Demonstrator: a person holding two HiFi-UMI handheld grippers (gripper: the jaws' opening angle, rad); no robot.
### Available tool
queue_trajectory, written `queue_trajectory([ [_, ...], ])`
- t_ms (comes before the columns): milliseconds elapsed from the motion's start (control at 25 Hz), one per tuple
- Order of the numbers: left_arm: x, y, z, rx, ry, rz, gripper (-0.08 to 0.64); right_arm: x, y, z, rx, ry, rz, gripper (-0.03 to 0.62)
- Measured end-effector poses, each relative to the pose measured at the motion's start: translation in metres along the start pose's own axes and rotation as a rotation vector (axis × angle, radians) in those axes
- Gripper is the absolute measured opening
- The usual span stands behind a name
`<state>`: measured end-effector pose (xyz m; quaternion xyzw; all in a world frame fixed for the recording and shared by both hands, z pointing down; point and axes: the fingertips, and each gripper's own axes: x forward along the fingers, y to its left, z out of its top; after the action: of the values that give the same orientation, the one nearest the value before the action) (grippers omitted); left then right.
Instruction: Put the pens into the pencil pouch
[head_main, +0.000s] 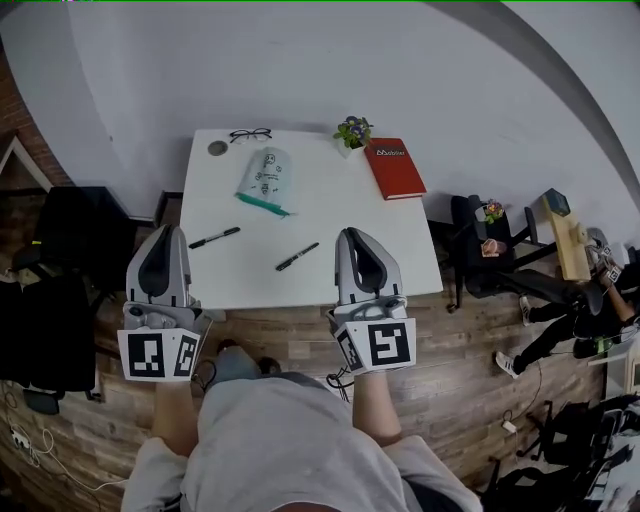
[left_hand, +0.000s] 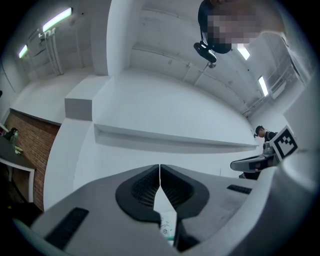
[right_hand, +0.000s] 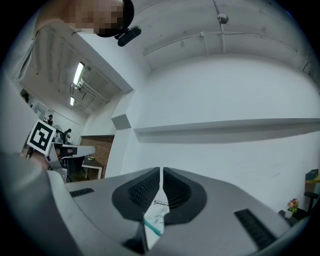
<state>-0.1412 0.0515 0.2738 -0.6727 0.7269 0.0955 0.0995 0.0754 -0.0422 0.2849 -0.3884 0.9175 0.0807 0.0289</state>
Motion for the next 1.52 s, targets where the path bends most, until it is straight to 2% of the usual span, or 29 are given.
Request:
queue_trajectory([
  [320,0.047,0.018,-0.015,-0.006,0.016,-0.024,0.028,0.042,-0.012,-0.017,0.010,0.037,-0.019,0.040],
  [560,0.092,0.026,-0.020,-0.002,-0.001,-0.085,0.028,0.076,-0.024,-0.020,0.004,0.031,-0.059,0.040],
  [840,0.144,0.043,-0.036,-0.005,0.012,-0.161,0.028,0.124,-0.035,-0.045,0.028,0.098,-0.110,0.040],
  [1040,0.176,0.050,-0.056,-0.014,0.045,-0.223,0.028,0.154,-0.038,-0.076,0.016,0.197,-0.124,0.040],
  [1240,0.202,0.060,-0.081,-0.045,0.090,-0.268,0.028,0.174,-0.030,-0.127,-0.006,0.337,-0.110,0.041],
  [1520,0.220,0.071,-0.115,-0.082,0.147,-0.314,0.028,0.182,-0.008,-0.213,-0.102,0.584,0.006,0.041],
])
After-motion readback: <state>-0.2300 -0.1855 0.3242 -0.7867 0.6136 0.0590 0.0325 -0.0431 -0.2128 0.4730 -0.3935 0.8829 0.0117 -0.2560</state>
